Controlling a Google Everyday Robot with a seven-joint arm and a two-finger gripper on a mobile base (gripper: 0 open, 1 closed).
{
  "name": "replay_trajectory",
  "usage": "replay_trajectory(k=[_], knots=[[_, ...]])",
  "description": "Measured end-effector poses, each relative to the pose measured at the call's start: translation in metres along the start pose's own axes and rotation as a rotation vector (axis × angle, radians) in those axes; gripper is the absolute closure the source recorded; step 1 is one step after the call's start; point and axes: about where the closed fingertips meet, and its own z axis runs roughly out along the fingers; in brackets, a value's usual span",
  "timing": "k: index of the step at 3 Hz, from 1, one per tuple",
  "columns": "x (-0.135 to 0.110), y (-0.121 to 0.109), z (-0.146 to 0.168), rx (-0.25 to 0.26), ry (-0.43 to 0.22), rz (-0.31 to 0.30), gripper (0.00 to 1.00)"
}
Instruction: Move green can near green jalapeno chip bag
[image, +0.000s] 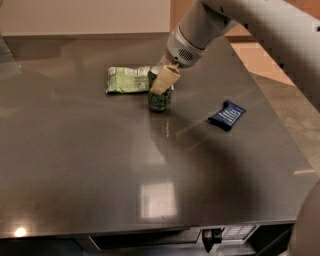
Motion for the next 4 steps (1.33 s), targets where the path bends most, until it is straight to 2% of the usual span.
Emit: replay_trajectory(k=[1, 2, 4], knots=[[-0.005, -0.011, 0.013, 0.009, 0.011, -0.001, 0.82], [-0.009, -0.022, 0.024, 0.007, 0.028, -0.015, 0.58], [-0.009, -0.020, 0.029, 0.000, 0.029, -0.017, 0.12]])
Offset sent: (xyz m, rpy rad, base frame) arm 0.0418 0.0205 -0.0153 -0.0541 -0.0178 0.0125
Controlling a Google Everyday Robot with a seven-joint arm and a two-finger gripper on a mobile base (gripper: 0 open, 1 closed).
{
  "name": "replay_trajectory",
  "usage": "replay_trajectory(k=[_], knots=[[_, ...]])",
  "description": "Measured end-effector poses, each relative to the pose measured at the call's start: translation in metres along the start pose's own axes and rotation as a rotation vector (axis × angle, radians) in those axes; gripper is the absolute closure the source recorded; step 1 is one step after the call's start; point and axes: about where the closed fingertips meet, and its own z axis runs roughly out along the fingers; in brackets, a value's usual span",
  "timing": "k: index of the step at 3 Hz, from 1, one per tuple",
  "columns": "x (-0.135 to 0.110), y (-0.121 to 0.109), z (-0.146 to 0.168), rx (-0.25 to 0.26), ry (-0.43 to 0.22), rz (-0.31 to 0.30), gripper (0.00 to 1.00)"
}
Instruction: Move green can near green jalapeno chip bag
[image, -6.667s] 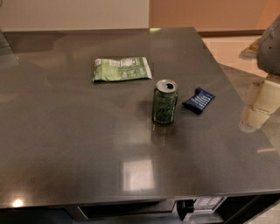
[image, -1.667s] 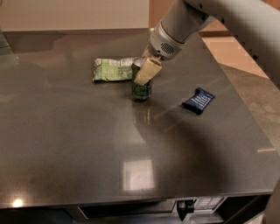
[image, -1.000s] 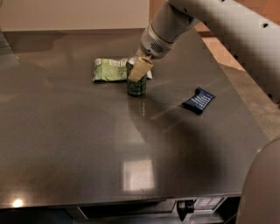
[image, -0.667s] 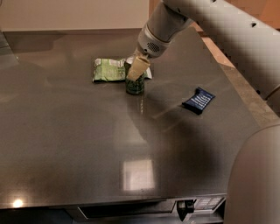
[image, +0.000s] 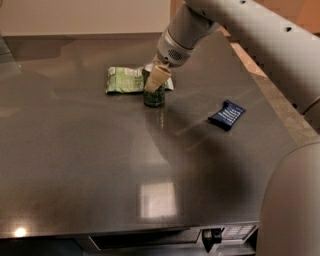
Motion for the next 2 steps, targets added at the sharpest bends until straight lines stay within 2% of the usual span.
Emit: replay_trajectory(k=[1, 2], knots=[[-0.0003, 0.0005, 0.0022, -0.003, 0.001, -0.001, 0.00], [-0.0003, 0.0006, 0.0023, -0.004, 0.001, -0.001, 0.00]])
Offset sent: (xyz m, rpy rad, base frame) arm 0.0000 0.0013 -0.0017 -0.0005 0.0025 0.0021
